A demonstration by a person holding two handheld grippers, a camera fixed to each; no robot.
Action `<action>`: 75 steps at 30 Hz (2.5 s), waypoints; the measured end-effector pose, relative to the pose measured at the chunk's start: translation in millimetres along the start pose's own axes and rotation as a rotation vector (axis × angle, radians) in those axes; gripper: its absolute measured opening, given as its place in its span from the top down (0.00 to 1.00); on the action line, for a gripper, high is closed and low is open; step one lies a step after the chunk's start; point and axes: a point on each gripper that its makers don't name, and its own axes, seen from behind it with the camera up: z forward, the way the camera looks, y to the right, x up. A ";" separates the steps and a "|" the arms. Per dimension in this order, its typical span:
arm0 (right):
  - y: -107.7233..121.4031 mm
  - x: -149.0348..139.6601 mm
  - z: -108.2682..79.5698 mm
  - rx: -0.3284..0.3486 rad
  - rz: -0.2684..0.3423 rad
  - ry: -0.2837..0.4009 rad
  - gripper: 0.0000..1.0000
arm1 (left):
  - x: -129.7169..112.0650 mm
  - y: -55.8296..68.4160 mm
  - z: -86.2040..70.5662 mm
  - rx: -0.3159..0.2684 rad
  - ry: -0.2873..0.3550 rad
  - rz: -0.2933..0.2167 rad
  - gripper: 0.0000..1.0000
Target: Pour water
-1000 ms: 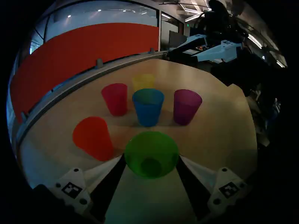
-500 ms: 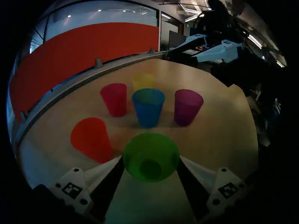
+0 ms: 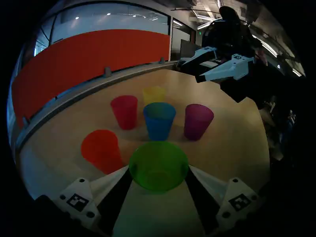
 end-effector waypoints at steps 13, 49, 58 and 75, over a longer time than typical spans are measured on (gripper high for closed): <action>-4.3 -10.0 17.7 0.016 -0.014 -0.042 0.00 | 34.5 -10.7 -25.0 0.061 0.117 0.025 0.13; -18.1 -45.0 67.5 0.069 -0.061 -0.208 0.00 | 83.8 -28.9 -73.6 0.122 0.319 -0.015 0.13; -20.7 -46.9 82.8 0.075 -0.058 -0.231 0.00 | 83.1 -30.3 -78.3 0.131 0.322 -0.014 0.13; -20.7 -53.8 106.9 0.068 -0.071 -0.258 0.00 | 79.4 -29.7 -78.8 0.134 0.309 -0.010 0.13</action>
